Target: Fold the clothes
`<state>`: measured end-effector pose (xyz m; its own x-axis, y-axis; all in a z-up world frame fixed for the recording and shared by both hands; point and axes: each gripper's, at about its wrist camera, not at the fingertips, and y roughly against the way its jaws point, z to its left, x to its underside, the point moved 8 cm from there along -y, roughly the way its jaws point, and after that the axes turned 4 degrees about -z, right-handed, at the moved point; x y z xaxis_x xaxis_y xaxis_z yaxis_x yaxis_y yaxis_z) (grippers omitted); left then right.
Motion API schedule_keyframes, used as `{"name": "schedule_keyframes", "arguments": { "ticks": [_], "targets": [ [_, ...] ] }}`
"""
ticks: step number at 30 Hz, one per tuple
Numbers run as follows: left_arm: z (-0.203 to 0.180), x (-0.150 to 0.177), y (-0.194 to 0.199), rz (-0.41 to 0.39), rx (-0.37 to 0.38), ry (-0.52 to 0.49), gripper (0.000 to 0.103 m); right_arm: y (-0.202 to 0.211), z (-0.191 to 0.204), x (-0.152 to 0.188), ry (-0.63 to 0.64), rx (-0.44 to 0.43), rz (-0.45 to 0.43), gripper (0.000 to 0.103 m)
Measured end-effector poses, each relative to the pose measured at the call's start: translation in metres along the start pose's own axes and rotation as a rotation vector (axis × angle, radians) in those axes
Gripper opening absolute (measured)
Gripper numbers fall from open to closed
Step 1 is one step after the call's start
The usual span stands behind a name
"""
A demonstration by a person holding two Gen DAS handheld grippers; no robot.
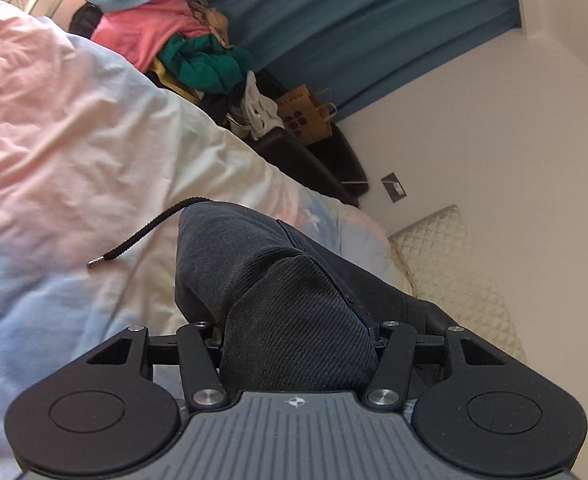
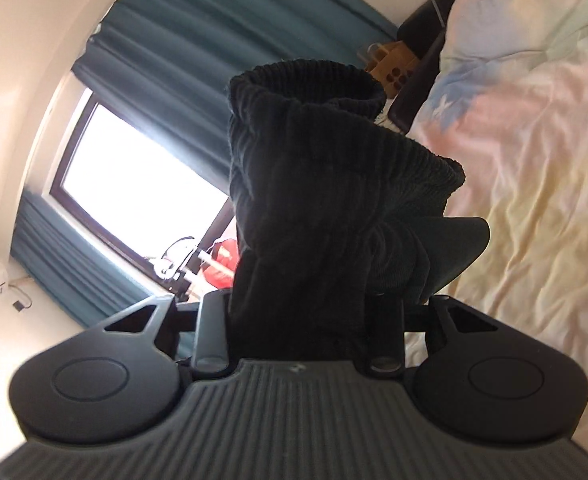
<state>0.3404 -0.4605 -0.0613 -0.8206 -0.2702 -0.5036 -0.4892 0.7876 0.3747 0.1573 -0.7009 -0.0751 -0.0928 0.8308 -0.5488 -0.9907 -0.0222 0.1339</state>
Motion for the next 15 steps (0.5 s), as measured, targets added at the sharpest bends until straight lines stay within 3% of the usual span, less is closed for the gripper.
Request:
{"name": "schedule_keyframes", "arguments": {
  "ticks": [3,6,10,15],
  "targets": [
    [0.008,0.018,-0.063,0.060,-0.009,0.003,0.056,-0.017,-0.054,-0.014,-0.029,0.067,-0.018,0.041],
    [0.027,0.036,-0.098,0.113,-0.013,0.008,0.056,-0.030,-0.100,-0.012,-0.057,0.133,0.017,0.041],
    [0.054,0.052,-0.109,0.176,0.039,0.007,0.059,-0.020,-0.124,0.014,-0.084,0.145,0.023,0.041],
    [0.094,0.077,-0.109,0.285,-0.059,-0.061,0.062,-0.002,-0.153,0.063,-0.107,0.213,0.046,0.048]
  ]
}}
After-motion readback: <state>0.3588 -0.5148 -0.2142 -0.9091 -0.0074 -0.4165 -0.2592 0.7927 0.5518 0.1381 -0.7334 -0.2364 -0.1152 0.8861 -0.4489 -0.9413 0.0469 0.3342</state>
